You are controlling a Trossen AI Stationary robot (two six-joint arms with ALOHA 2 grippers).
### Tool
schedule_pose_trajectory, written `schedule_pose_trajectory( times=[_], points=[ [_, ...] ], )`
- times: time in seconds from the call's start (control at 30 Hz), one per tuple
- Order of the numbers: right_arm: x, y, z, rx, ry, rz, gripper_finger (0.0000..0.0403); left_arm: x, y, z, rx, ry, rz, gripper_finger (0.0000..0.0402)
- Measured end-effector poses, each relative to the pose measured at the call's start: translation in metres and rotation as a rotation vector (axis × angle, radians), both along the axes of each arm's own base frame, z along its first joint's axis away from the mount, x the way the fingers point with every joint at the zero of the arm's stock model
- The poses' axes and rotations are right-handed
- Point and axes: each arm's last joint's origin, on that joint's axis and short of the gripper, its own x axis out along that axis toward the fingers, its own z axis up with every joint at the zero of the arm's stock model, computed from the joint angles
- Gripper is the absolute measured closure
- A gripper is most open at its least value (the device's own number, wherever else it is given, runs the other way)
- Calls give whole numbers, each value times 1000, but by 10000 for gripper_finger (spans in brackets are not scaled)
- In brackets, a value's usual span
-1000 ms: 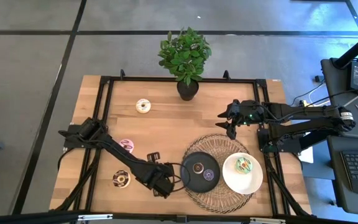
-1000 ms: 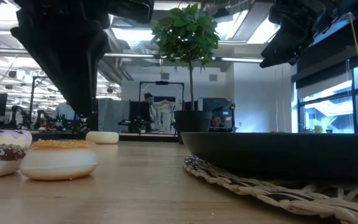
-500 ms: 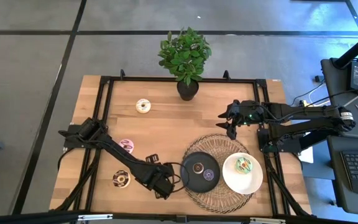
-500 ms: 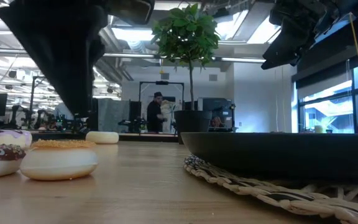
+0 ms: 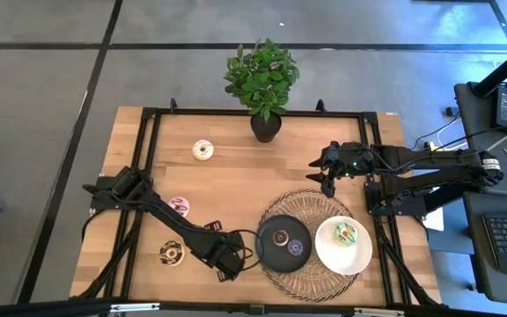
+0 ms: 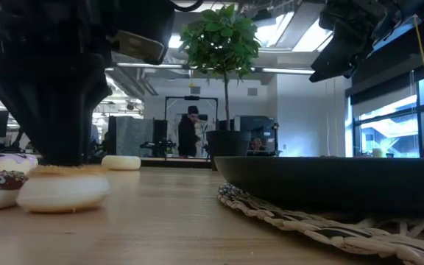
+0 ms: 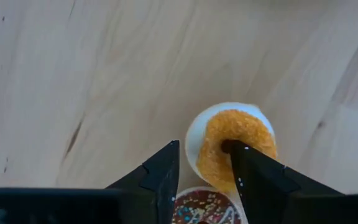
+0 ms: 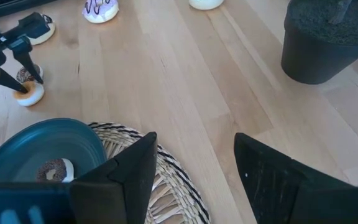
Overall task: Pick & Place donuts
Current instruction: Put the small orange donut on the black plate
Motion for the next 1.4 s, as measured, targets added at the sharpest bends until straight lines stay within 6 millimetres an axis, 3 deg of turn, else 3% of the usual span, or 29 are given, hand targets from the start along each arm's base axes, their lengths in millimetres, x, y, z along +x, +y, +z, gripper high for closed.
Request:
schedule_pose_trajectory(
  times=[0.5, 0.73, 1.1, 1.4],
  points=[
    [0, 0, 0, 0, 0, 0, 189, 0, 0, 1, -12, 21, -55, 394],
    [0, 0, 0, 0, 0, 0, 189, 21, 3, 25, 28, -88, -138, 391],
    [0, 0, 0, -1, 0, 0, 189, 77, 37, 53, 79, -445, -300, 397],
    [0, 0, 0, -3, 1, 2, 189, 85, 38, 59, 88, -537, -376, 398]
  ],
)
